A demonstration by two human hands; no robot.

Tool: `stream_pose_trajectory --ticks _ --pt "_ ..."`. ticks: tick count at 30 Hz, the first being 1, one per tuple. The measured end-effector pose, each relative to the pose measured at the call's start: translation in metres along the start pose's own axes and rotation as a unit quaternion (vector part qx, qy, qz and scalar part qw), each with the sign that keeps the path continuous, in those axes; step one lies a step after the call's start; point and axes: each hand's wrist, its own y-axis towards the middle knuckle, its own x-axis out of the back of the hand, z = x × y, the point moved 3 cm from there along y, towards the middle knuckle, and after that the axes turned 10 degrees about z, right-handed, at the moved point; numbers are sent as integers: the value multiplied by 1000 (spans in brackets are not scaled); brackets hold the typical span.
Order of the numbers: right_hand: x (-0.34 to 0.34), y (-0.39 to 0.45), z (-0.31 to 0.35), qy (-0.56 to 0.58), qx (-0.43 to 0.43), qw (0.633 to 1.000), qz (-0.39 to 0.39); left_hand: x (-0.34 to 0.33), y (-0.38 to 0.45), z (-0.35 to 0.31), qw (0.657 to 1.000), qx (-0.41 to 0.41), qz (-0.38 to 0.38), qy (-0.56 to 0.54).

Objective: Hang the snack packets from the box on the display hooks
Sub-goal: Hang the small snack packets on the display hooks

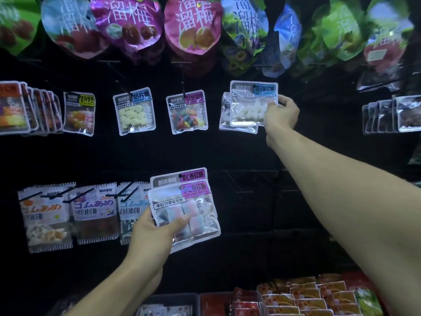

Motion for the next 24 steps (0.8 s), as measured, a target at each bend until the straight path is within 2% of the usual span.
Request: stream_pose_trajectory --ticks 12,19,24 --pt "3 4 2 -26 0 1000 1 -3 10 6 1000 3 3 -11" --pt "-14 21 -5 -124 -43 991 11 -1 13 2 1000 -8 7 -21" --pt "-25 23 -19 -115 -61 991 5 18 11 -6 999 -30 -12 -27"
